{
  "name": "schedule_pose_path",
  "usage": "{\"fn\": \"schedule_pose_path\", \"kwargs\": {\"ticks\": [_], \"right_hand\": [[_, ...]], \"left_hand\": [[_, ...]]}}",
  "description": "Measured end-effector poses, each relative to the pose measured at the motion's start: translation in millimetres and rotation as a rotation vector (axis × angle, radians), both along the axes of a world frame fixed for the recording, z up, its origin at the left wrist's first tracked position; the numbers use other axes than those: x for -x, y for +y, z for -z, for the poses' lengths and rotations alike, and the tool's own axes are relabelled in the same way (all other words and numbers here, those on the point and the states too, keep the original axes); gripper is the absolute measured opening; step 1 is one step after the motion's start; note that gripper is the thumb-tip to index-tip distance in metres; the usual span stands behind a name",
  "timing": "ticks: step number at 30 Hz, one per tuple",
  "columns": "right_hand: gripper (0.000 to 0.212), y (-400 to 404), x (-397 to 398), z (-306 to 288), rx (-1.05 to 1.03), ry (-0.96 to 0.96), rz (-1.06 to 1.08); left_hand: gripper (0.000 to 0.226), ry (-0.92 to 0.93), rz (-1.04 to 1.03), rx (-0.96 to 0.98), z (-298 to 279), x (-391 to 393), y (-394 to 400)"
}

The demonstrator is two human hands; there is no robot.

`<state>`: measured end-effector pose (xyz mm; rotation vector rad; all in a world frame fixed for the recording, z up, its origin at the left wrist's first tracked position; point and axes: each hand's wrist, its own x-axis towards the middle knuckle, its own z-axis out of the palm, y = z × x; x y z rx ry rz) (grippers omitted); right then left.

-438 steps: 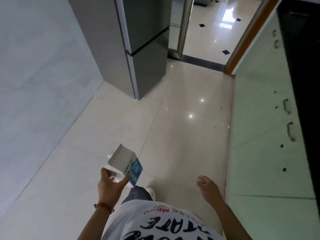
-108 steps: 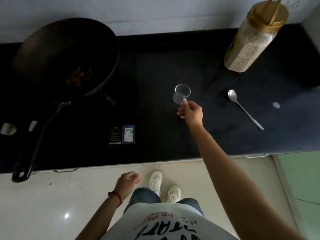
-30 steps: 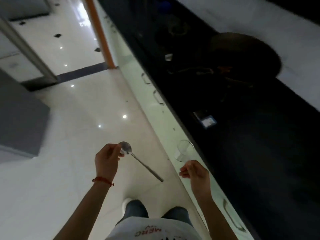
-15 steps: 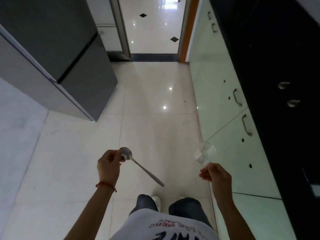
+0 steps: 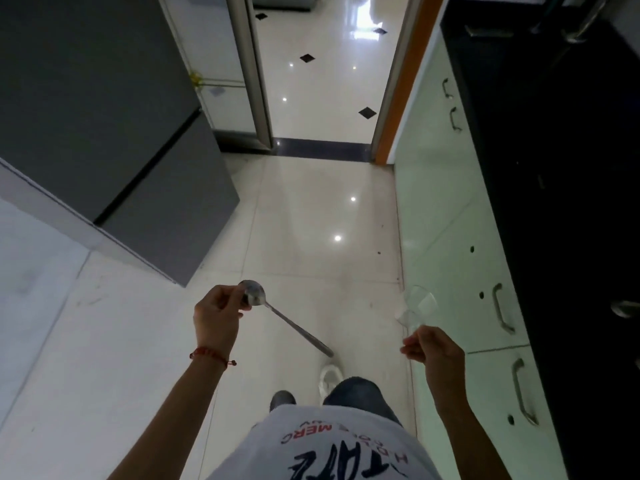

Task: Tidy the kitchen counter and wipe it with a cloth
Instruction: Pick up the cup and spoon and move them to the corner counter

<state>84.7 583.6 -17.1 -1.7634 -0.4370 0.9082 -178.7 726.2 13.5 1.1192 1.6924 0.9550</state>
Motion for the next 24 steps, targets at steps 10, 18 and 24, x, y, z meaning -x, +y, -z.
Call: {"fn": "schedule_pose_path", "kwargs": {"ticks": [10, 18, 24], "right_hand": [[0.027, 212.1, -42.2, -14.5, -0.077, -0.041, -0.22], [0.026, 354.3, -54.7, -6.7, -0.052, -0.033, -0.146], [0.025, 417.7, -85.9, -15.9, -0.051, -0.079, -0.014]], "left_hand": [[0.01, 0.025, -0.158, -0.038, 5.3, -21.9, 147.8], [0.023, -0.005, -0.142, -0.032, 9.9, -39.6, 324.8], [0.024, -0.08, 0.083, -0.023, -6.7, -103.0, 446.4]]}}
